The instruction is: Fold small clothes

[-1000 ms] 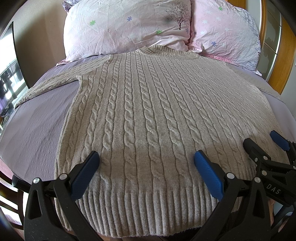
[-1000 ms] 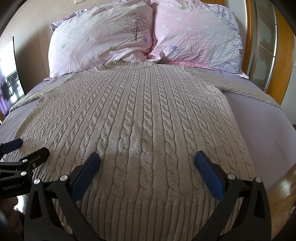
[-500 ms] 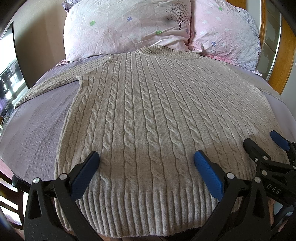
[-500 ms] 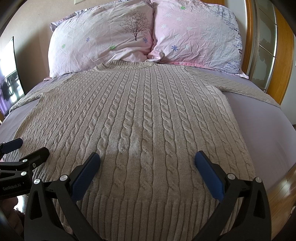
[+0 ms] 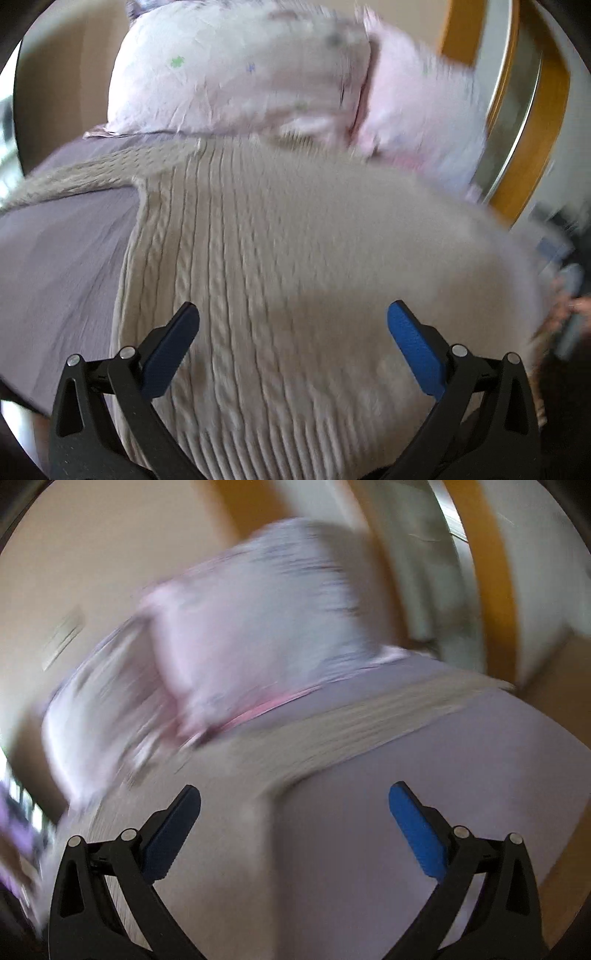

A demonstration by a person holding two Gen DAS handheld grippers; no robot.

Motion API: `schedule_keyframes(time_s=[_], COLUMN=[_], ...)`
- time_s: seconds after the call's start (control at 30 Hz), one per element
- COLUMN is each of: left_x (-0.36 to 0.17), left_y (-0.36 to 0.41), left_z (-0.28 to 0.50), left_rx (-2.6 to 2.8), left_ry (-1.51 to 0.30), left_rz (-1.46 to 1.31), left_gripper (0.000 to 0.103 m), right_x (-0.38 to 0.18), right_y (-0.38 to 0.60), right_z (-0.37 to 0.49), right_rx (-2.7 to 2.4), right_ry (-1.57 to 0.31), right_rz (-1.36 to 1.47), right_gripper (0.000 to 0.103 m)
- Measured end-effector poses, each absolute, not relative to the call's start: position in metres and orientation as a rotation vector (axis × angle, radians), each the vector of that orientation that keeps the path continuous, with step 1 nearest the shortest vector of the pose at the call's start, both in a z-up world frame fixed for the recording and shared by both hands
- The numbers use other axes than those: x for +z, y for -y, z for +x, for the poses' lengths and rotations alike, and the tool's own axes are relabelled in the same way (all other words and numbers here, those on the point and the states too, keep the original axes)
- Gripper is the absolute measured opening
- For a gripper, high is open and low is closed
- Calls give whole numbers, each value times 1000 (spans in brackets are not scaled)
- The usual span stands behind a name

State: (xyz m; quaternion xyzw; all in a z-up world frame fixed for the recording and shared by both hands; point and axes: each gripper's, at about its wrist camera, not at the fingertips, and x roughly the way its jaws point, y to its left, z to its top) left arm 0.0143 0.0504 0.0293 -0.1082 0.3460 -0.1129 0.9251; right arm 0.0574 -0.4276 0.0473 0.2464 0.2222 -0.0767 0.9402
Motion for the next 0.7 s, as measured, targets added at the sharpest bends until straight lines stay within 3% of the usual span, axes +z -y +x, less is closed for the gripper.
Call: schedule_keyframes(time_s=[0.03,0.1,0.2,0.53,0.57,0.63,0.7], left_x=[35,44,57,71,69,67,64], left_y=[-64,-77,-94,-152,-158,-174,-185], left_z=[19,26,37,68,69,72,70], left_rx=[-256,-249,-195,-97,-94,-75,-46], left_ry=[-663,-601,-525,-488,-489,-486,-487], left_rz=[-286,-323,-312,-368,-384,-429,-453], left_gripper=[101,101,101,101,101,101,101], right_x=[47,41,23,-25,-27,-33,-37], right_y=[445,503,570,646,648,654,658], right_z=[65,91,120,169,171,174,178], right_rx=[-188,-305,-411,-576,-580,-584,-576], right_ry=[-461,-493,-539,-590,-572,-550,-541], right_rz=[534,632,800,1033,1040,1055,1066], right_gripper=[96,71,54,40,35,15,10])
